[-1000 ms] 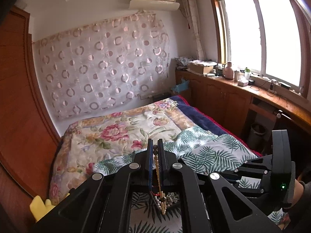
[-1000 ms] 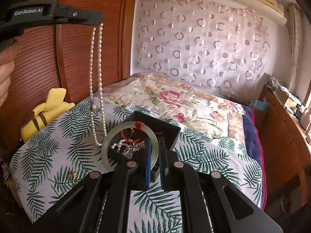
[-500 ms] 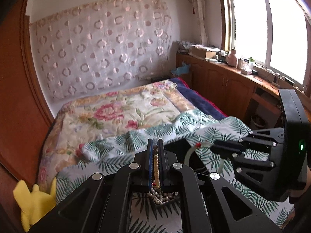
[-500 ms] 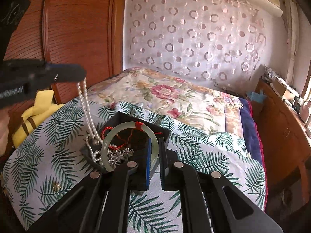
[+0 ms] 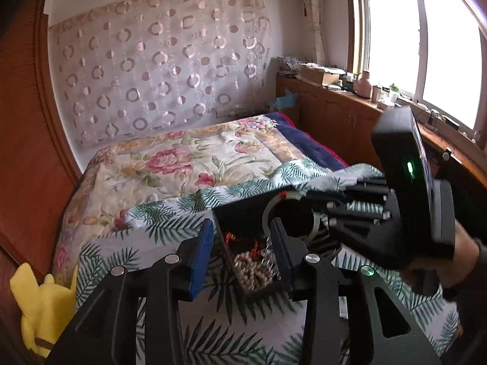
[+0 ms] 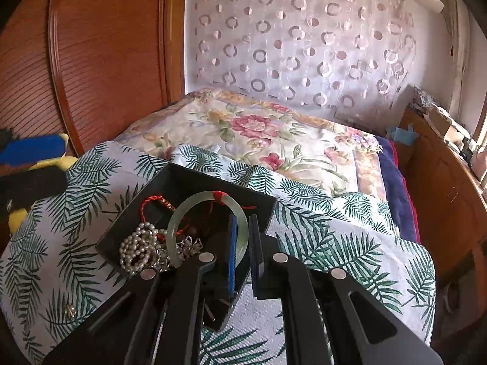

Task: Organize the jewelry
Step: 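Open both grippers to drop the necklace and bangle into the box, then move the left gripper to the gold ring while the right gripper moves to the silver bangle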

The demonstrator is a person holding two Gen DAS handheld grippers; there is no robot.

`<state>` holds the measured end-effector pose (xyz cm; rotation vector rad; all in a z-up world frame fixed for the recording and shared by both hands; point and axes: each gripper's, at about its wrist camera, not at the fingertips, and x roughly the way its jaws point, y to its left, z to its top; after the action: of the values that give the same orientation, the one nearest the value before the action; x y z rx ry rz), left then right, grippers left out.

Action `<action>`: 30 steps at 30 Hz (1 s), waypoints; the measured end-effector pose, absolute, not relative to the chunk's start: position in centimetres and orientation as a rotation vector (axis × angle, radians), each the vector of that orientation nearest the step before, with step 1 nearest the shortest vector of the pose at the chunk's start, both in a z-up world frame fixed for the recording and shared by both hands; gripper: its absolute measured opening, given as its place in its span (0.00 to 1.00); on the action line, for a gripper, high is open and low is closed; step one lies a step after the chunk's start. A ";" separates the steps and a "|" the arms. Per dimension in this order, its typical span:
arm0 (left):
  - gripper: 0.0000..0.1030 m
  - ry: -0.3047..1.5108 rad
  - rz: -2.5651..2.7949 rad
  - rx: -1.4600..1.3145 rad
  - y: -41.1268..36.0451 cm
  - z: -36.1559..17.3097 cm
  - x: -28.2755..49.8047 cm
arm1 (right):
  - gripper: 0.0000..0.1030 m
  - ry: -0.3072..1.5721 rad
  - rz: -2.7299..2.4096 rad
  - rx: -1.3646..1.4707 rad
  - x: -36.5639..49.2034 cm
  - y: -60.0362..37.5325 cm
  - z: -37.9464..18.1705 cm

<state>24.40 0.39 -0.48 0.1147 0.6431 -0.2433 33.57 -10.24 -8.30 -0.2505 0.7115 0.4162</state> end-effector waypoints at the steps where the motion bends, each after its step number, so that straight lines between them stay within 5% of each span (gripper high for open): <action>1: 0.42 0.644 -0.243 0.109 0.6 -0.7 24.1 | 0.09 0.715 0.414 -0.247 33.7 -10.1 -8.4; 4: 0.66 0.639 -0.238 0.082 1.5 -1.5 23.0 | 0.09 0.722 0.419 -0.236 33.9 -10.2 -8.5; 10: 0.90 0.628 -0.214 0.061 2.9 -3.2 20.8 | 0.16 0.715 0.439 -0.214 33.4 -10.4 -8.2; 14: 0.92 0.642 -0.207 0.063 3.5 -4.7 19.6 | 0.22 0.695 0.459 -0.207 31.5 -10.7 -7.7; 24: 0.92 0.715 -0.226 0.030 5.1 -8.3 17.3 | 0.57 0.684 0.551 -0.198 23.5 -12.5 -9.0; 30: 0.92 0.788 -0.224 0.061 5.4 -10.7 16.8 | 0.70 0.755 0.597 -0.215 20.9 -12.6 -12.1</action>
<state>16.81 5.36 -10.70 0.0614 0.7884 -0.2243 20.92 -12.62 -12.06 -0.2147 0.7550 0.5965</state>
